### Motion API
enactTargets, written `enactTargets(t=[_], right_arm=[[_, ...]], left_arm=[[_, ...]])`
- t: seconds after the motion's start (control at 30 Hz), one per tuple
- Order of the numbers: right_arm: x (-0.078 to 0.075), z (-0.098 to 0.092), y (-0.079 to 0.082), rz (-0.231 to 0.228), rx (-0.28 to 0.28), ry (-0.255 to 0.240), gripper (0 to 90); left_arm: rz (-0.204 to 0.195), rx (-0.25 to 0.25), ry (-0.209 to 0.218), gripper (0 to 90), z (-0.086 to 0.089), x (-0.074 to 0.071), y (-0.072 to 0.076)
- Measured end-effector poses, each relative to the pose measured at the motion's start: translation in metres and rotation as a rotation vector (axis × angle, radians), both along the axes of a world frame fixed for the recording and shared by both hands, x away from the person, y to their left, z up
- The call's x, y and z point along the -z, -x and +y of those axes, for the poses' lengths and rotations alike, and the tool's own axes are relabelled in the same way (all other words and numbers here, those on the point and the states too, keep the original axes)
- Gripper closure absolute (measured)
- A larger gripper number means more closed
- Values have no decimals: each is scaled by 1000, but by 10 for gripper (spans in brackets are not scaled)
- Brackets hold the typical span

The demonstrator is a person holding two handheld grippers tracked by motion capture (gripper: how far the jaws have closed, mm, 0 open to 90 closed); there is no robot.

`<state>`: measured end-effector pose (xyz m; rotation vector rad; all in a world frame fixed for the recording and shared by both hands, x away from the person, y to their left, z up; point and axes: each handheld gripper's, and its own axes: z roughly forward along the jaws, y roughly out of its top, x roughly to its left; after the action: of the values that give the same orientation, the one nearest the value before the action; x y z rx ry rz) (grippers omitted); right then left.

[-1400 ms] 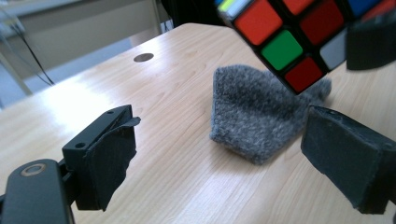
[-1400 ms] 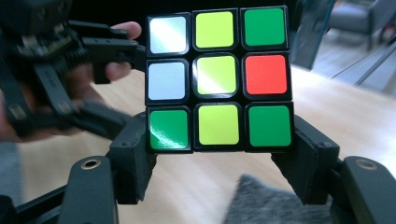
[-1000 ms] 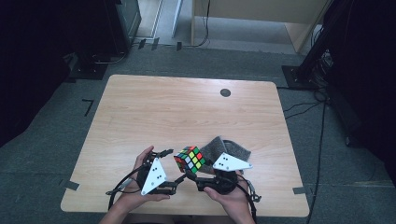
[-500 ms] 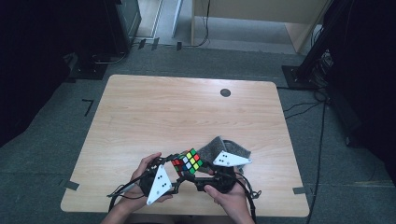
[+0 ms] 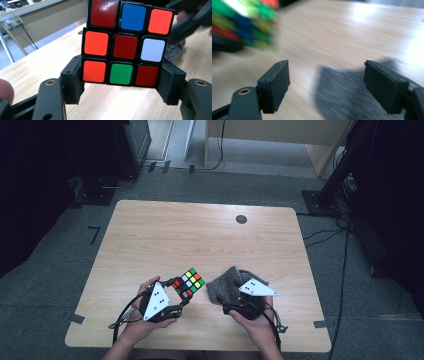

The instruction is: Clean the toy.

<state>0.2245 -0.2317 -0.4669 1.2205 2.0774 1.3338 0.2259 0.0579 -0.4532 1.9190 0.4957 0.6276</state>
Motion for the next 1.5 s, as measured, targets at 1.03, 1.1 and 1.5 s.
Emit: enactTargets(t=[1.03,1.1,1.5], right_arm=[[55,-5,-13,53,184,253,637],[55,-5,-13,48,179,255,716],[4,-13,8,-90,76,-66,779]], left_arm=[[96,23,96,338,5,-2,-4],[106,20,102,338,4,-2,-4],[129,41,78,338,1,1,-5]])
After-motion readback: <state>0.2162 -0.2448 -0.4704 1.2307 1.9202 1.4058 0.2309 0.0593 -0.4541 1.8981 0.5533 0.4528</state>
